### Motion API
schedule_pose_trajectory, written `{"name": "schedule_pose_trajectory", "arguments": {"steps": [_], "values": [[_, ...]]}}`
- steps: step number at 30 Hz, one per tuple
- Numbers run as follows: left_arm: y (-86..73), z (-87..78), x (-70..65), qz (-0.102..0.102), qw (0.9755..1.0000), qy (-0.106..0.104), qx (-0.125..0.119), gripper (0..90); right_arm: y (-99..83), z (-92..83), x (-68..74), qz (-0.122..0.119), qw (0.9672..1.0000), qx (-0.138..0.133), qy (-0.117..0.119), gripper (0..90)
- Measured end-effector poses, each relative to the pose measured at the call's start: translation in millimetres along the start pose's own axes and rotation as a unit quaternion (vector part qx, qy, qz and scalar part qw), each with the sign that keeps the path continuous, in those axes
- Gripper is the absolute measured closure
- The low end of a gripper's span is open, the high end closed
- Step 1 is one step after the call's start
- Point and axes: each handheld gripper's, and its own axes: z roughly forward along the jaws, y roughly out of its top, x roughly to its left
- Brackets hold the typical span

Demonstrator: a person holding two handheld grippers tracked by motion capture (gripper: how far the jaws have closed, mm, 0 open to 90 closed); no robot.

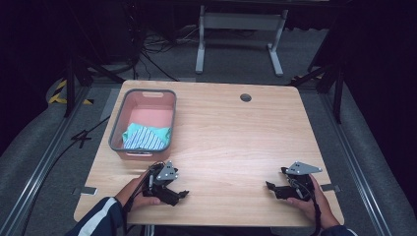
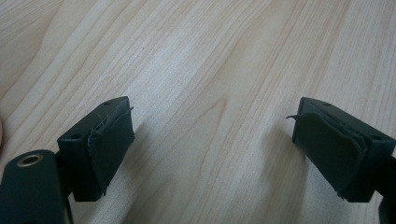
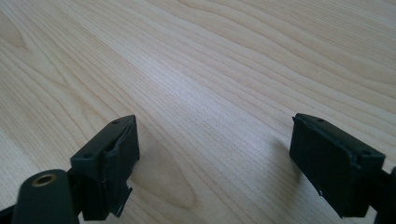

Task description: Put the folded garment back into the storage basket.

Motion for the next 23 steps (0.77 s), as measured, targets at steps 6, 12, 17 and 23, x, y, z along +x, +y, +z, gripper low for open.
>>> {"name": "schedule_pose_trajectory", "arguments": {"steps": [6,12,17,23], "values": [[0.0,0.2,-0.2,-0.001,1.0000,0.000,-0.001,12.7,0.1,0.1,0.2,0.001,1.0000,0.000,-0.001,16.2],[0.0,0.2,-0.2,-0.001,1.0000,0.000,-0.001,12.7,0.2,0.3,0.3,0.002,1.0000,0.000,-0.002,16.2],[0.0,0.2,-0.2,-0.002,1.0000,0.000,-0.001,12.7,0.2,0.3,0.4,0.002,1.0000,0.000,-0.003,16.2],[0.0,0.2,-0.2,-0.002,1.0000,0.000,-0.001,12.7,0.2,0.3,0.5,0.002,1.0000,0.000,-0.003,16.3]]}}
